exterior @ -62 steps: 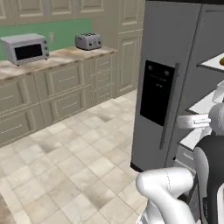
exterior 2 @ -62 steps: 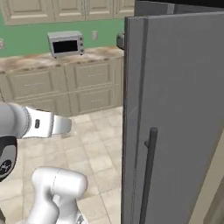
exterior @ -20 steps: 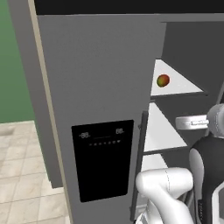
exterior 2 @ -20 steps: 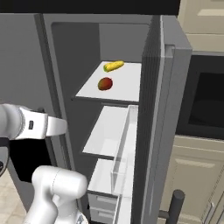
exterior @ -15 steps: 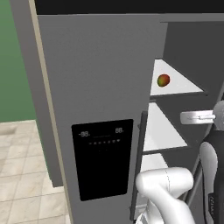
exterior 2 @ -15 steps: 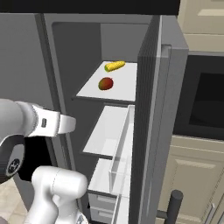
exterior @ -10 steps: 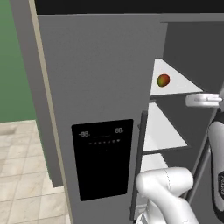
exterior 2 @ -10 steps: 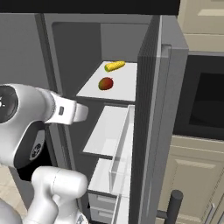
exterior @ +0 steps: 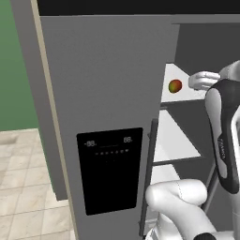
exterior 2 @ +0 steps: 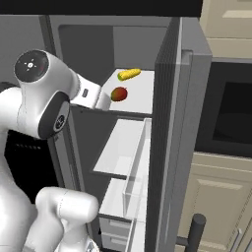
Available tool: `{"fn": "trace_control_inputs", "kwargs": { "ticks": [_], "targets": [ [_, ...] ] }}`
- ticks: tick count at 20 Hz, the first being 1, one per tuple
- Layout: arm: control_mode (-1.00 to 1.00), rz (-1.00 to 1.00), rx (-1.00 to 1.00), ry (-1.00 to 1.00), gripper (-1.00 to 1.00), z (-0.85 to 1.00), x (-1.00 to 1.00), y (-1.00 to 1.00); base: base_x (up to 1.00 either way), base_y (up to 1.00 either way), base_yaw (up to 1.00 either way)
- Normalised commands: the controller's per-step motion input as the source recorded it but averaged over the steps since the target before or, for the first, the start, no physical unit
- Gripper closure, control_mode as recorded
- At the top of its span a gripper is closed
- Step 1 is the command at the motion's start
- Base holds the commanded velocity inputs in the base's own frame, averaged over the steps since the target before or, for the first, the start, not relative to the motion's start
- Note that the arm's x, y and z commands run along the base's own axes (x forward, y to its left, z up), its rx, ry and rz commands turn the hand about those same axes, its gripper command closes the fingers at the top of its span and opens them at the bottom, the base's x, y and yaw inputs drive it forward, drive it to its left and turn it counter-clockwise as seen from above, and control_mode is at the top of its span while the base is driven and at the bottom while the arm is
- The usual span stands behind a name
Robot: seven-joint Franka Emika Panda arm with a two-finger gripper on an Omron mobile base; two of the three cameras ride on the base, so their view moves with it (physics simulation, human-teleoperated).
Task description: Pick up the orange and mango from the fridge and place one fruit on each plate on the dining counter.
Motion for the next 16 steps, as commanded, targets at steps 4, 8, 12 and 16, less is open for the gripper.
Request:
{"fn": "trace_control_inputs", "kwargs": {
  "ticks": [4,8,12,16],
  "targets": [
    [-1.00,0.00,0.07,0.00,-1.00,-0.08,0.82,-0.12,0.00,0.00,0.00],
    [-1.00,0.00,0.08,0.00,-1.00,-0.18,0.75,-0.11,0.00,0.00,0.00],
    [-1.00,0.00,0.02,0.04,-1.00,-0.23,0.57,-0.01,0.00,0.00,0.00],
    [-1.00,-0.04,0.01,0.11,-1.00,-0.26,0.33,0.00,0.00,0.00,0.00]
  ]
}}
